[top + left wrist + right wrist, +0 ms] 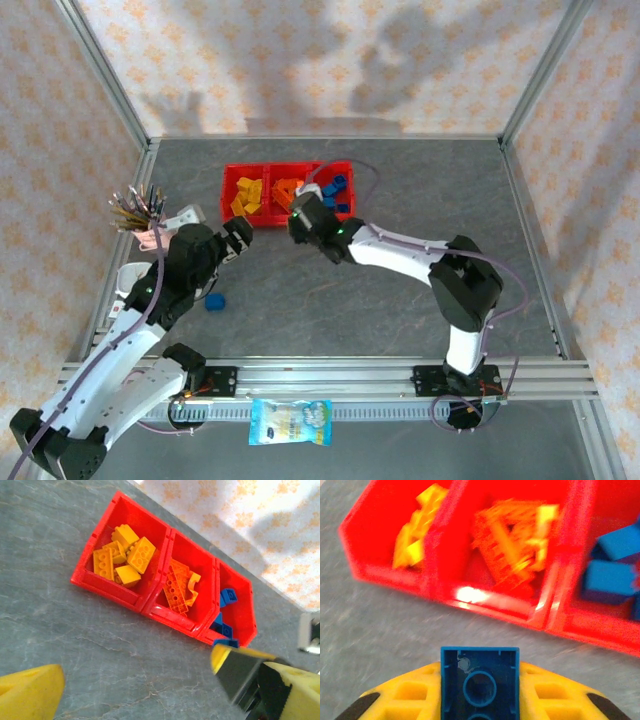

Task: Sort the legos into containers by color
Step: Place the lego in the container.

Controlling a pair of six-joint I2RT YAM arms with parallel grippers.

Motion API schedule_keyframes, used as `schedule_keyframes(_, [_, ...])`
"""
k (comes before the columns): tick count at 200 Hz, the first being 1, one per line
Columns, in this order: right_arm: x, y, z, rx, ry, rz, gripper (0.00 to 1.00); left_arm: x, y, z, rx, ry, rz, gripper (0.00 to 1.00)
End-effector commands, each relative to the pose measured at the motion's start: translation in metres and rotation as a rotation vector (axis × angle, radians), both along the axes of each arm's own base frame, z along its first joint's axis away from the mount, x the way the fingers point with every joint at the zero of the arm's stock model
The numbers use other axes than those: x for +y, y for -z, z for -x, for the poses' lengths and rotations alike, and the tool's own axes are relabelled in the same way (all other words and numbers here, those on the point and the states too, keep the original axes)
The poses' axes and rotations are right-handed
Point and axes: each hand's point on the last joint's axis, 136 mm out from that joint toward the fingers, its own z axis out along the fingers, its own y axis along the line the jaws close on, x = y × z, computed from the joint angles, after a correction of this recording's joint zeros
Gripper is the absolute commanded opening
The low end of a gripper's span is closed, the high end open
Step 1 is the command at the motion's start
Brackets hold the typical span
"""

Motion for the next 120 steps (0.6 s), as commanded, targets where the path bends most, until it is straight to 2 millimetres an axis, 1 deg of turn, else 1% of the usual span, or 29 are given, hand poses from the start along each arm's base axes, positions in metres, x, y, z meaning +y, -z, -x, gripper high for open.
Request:
schedule_keyframes(1, [-0.037, 0.001, -0.025, -0.005, 0.113, 0.027, 0.28, -0.009, -0.018, -0.014, -0.065, 0.034, 0.018, 0.99])
schedule_keyframes(22, [-0.052, -0.004, -0.054, -0.028, 0.167, 0.036, 0.28, -0.015, -0.015, -0.024, -0.060, 0.049, 0.015, 0.99])
schedule_keyframes(32, [-0.056, -0.005, -0.068, -0.038, 0.185, 0.038, 0.28, -0.018, -0.015, -0.028, -0.058, 0.053, 0.012, 0.99])
schedule_keyframes(60, [-0.063, 0.003, -0.104, -0.039, 0.228, 0.055, 0.29, -0.023, -0.011, -0.039, -0.055, 0.062, 0.004, 0.99])
schedule_keyframes(84, [-0.065, 0.012, -0.130, -0.039, 0.260, 0.090, 0.30, -0.028, -0.009, -0.047, -0.048, 0.073, 0.002, 1.00])
schedule_keyframes(87, [-0.065, 0.010, -0.133, -0.044, 0.263, 0.089, 0.31, -0.029, -0.009, -0.048, -0.048, 0.074, 0.001, 1.00])
schedule_keyframes(102, [-0.065, 0.015, -0.144, -0.042, 0.272, 0.102, 0.39, -0.030, -0.006, -0.051, -0.042, 0.073, -0.006, 1.00])
schedule_keyframes(120, [-0.063, 0.015, -0.153, -0.038, 0.271, 0.106, 0.43, -0.031, -0.007, -0.054, -0.042, 0.074, -0.009, 1.00])
